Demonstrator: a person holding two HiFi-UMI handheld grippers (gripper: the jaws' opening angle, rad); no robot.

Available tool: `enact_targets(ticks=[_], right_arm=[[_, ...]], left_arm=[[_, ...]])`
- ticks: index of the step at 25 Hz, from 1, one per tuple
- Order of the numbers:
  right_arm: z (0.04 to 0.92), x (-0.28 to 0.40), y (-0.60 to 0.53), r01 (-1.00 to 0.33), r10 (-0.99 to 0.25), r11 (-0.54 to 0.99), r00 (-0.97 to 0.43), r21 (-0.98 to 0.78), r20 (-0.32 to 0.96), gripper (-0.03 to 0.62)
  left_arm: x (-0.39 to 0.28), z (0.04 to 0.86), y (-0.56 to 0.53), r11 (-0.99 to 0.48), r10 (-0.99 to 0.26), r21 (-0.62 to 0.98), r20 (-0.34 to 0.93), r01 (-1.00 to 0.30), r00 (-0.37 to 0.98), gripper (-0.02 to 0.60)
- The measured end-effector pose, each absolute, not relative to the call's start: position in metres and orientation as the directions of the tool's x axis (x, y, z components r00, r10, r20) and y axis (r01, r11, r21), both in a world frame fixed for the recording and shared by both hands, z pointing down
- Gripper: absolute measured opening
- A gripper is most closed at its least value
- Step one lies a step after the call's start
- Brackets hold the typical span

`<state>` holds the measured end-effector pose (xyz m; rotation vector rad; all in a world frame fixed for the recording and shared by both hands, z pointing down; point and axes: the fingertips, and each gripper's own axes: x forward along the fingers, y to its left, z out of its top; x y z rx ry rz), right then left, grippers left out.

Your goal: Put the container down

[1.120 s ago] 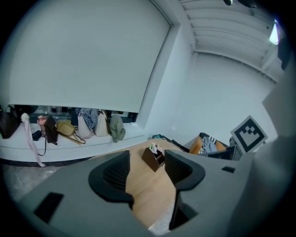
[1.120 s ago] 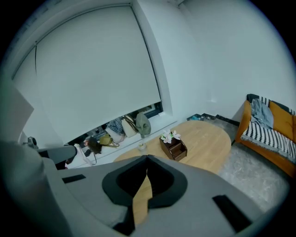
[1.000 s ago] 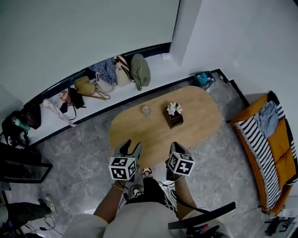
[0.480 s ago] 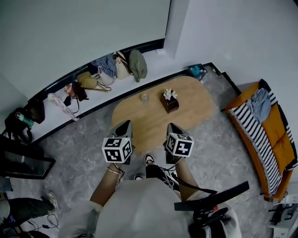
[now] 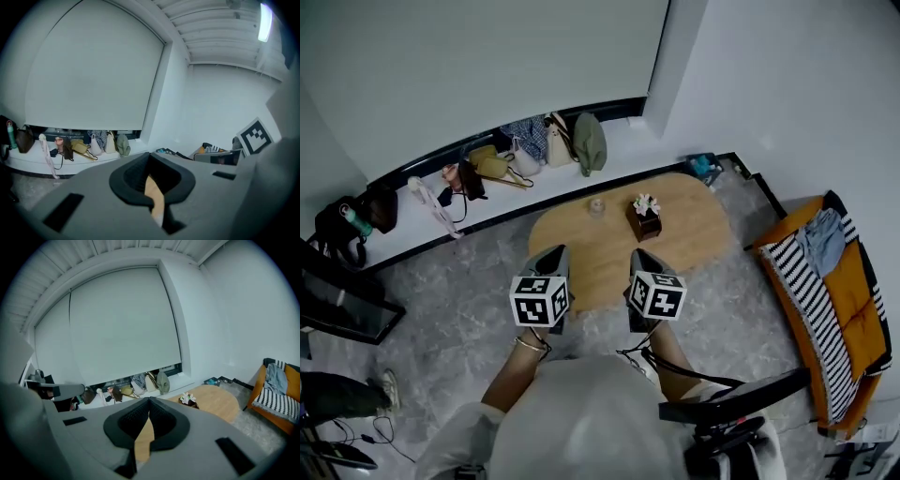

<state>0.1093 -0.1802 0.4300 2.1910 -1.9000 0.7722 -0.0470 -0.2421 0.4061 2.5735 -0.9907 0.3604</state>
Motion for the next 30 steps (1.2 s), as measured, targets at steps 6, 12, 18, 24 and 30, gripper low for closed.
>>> enact_targets(ticks=[6,12,18,24,30], right_arm=[[0.417,0.125,-0.170,-0.972,-0.897,-0.143,0.047,-0.187,0.439,0.023],[0.415,0.142,-0.155,-0.972,-0.897,-0.149,0.057,-0.180,0.438,0.023],[0.417,0.146,-0.146,-0.974,-0.896,-0.141,0.049,-0.179,0.440,0.023],[0.419,0.151,-0.140,-0.976,-0.895,-0.134,0.044,-0.172,0.445,0.023],[0.419,0.150,-0.137,-0.977,-0.894,-0.134,0.047,-0.165,0.446,0.023]], left_arm=[[-0.034,0.407,-0.233,-0.647,-0.624,0.265,0.356,-0.715,0.696,0.008],[-0.025,0.405,-0.223,-0.643,-0.633,0.242,0.366,-0.727,0.682,0.008],[-0.018,0.406,-0.215,-0.643,-0.635,0.228,0.376,-0.731,0.675,0.008],[-0.013,0.413,-0.206,-0.642,-0.630,0.218,0.396,-0.735,0.668,0.008],[-0.014,0.416,-0.202,-0.642,-0.629,0.211,0.406,-0.738,0.663,0.008]])
